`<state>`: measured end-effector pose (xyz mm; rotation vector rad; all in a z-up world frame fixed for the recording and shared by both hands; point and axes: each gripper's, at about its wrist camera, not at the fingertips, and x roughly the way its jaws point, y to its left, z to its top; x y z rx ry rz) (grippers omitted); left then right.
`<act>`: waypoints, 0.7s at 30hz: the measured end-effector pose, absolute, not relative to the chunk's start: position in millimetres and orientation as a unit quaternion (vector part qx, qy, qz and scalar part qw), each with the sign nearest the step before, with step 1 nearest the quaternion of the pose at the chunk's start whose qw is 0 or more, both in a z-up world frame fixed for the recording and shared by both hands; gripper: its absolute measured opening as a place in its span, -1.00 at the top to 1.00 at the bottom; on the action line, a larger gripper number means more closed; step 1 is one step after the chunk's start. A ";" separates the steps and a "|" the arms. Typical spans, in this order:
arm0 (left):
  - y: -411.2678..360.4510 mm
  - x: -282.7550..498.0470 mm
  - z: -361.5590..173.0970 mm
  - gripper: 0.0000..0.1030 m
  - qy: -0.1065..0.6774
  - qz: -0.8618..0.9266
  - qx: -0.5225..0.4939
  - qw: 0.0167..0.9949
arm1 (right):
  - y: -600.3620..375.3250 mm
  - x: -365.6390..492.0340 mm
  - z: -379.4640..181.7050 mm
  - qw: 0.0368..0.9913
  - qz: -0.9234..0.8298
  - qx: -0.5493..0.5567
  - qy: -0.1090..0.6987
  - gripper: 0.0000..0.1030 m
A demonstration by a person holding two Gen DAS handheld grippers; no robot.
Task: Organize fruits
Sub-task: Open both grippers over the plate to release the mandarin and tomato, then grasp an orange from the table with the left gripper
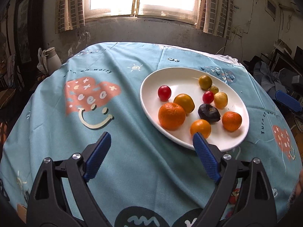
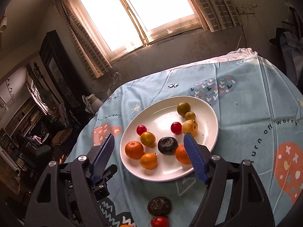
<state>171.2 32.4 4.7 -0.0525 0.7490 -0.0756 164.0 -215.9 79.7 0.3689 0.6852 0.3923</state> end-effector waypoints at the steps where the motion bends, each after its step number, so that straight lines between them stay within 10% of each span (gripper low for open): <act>1: 32.5 164.3 4.9 -0.74 0.364 -0.041 -0.025 0.930 | -217.7 152.7 76.1 0.908 0.192 0.175 0.328 -0.48; 21: -21.0 44.4 -19.7 -0.96 0.352 -0.151 0.127 0.915 | -274.9 95.4 34.9 0.898 0.138 0.228 0.350 -0.59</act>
